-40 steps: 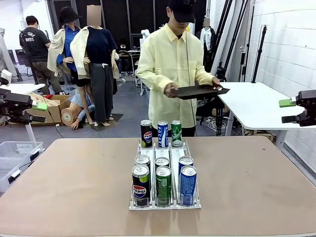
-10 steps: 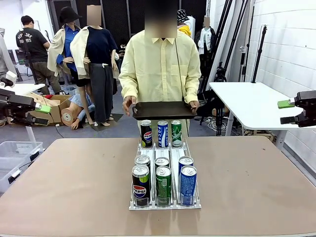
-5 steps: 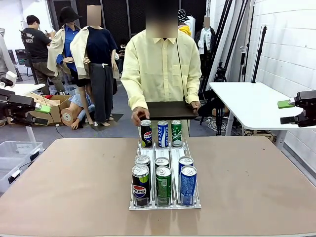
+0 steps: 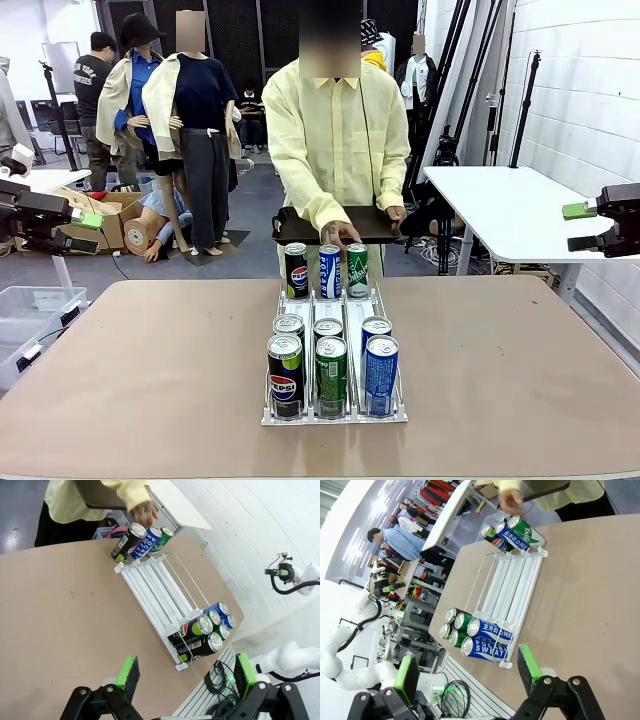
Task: Retrieve and hand over the desired beverage to the person.
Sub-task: Pick up a can of the same type that the person held from the Automatic Can Dispenser.
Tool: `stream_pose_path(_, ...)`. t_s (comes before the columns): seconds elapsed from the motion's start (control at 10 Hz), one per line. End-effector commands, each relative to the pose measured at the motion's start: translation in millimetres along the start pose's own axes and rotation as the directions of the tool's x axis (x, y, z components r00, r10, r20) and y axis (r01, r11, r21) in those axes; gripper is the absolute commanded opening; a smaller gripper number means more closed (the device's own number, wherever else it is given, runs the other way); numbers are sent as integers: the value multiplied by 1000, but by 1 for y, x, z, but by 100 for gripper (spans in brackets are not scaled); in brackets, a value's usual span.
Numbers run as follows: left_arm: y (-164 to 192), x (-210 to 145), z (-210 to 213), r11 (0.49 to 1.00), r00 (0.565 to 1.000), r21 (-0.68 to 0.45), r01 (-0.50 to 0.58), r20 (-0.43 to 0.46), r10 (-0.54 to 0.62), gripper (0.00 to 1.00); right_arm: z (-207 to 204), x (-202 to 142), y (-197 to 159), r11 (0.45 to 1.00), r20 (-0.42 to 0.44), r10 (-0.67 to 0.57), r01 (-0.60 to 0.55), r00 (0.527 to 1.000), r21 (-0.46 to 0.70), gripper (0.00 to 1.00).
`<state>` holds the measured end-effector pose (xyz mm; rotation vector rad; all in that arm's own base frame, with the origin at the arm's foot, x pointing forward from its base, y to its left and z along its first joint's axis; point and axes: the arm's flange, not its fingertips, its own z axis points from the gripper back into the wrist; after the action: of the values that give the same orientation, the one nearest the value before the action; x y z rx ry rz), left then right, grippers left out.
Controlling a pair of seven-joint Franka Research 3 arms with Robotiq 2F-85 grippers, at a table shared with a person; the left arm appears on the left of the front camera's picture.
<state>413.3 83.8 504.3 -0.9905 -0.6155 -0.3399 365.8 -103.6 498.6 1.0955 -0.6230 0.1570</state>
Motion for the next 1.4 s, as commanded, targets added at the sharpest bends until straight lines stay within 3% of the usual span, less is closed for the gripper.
stream_pose_path(0.0,0,0,0,1000,1000,0,1,3,-1,100,0,0,0,1000,1,1,-1,1000,-2,100)
stream_pose_path(1.3,0,0,0,1000,1000,0,1,3,-1,100,0,0,0,1000,1,1,-1,1000,-2,100)
